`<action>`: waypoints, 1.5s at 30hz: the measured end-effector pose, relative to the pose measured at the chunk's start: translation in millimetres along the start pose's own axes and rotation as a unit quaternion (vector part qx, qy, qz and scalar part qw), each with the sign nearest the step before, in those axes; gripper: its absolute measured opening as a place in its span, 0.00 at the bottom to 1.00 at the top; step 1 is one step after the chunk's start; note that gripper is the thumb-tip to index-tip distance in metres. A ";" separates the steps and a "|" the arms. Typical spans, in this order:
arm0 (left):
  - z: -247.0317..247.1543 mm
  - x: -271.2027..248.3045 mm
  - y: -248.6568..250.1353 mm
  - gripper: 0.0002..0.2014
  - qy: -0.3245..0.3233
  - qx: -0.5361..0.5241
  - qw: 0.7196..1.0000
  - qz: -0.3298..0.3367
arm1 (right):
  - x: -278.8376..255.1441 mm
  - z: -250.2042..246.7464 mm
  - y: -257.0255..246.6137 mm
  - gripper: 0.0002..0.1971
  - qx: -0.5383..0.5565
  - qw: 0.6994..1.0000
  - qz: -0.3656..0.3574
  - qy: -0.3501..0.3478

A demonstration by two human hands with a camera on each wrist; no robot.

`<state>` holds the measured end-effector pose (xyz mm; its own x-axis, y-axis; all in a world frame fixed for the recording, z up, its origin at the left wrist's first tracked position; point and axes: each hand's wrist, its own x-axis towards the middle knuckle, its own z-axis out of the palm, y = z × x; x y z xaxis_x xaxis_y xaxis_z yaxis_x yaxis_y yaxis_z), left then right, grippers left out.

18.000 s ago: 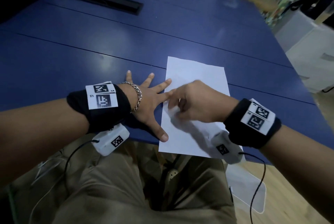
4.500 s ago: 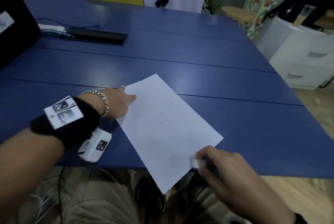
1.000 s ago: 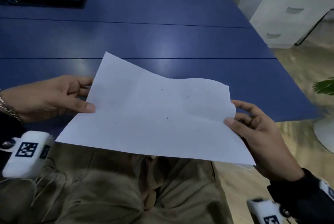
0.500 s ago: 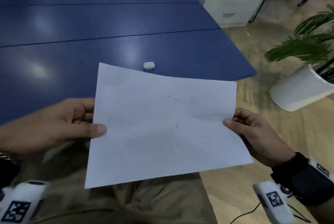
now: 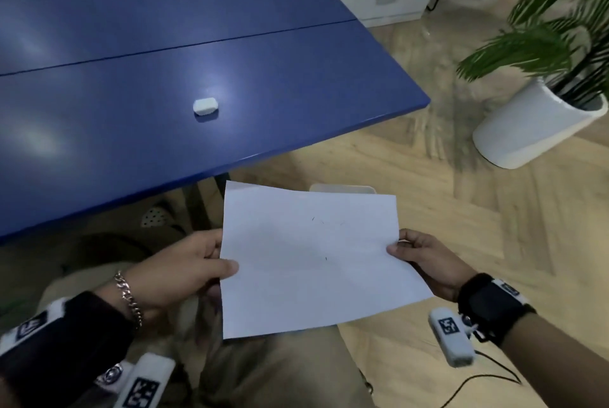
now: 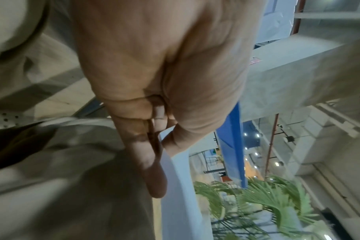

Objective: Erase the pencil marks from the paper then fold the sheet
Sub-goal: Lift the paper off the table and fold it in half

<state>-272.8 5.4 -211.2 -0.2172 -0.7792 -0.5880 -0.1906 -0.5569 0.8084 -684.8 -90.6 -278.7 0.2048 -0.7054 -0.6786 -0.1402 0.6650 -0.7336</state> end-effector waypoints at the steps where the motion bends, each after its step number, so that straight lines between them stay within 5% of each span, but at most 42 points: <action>1: -1.4 8.7 -0.9 0.18 0.008 0.010 1.000 0.001 | 10.3 -1.2 2.1 0.19 0.008 1.000 -0.001 -0.002; 10: -7.7 99.8 8.6 0.10 0.161 0.033 0.986 -0.025 | 111.4 -3.3 -1.4 0.15 0.043 0.998 -0.032 0.038; 19: 4.6 181.7 28.3 0.06 0.174 0.190 0.966 -0.020 | 180.1 5.1 41.2 0.26 -0.037 0.988 0.011 0.147; 22: 9.6 197.6 26.3 0.07 0.171 0.222 0.959 -0.033 | 191.5 8.2 48.4 0.25 -0.175 0.972 0.007 0.159; 24: 9.2 208.3 19.2 0.09 0.169 0.221 0.960 -0.042 | 191.0 16.3 43.4 0.25 -0.337 0.925 -0.032 0.171; 26: 7.2 216.9 15.9 0.09 0.175 0.223 0.958 -0.048 | 178.6 39.4 29.4 0.26 -0.402 0.898 -0.122 0.134; 29: 7.4 223.8 15.8 0.08 0.174 0.226 0.957 -0.055 | 142.5 90.5 11.1 0.28 -0.393 0.893 -0.219 -0.014; 31: 9.3 223.2 20.2 0.02 0.161 0.227 0.959 -0.046 | 120.9 119.0 5.0 0.28 -0.361 0.893 -0.248 -0.103; 34: 6.4 225.2 17.6 0.09 0.155 0.243 0.957 -0.040 | 120.9 128.9 11.6 0.25 -0.380 0.876 -0.253 -0.156; 41: 4.5 225.4 15.1 0.10 0.160 0.238 0.956 -0.069 | 197.4 48.2 69.0 0.31 -0.621 0.783 -0.034 0.027; 43: 5.1 225.1 16.0 0.11 0.170 0.243 0.952 -0.069 | 203.0 44.2 63.7 0.33 -0.610 0.789 -0.021 0.069; 45: 7.6 225.4 16.8 0.07 0.159 0.221 0.961 -0.058 | 198.7 63.9 50.9 0.33 -0.541 0.835 -0.091 0.045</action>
<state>-332.2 -177.3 -330.5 0.1203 -0.8069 -0.5783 -0.5984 -0.5237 0.6063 -589.3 -181.2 -448.5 0.2505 -0.8187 -0.5167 -0.9176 -0.0307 -0.3964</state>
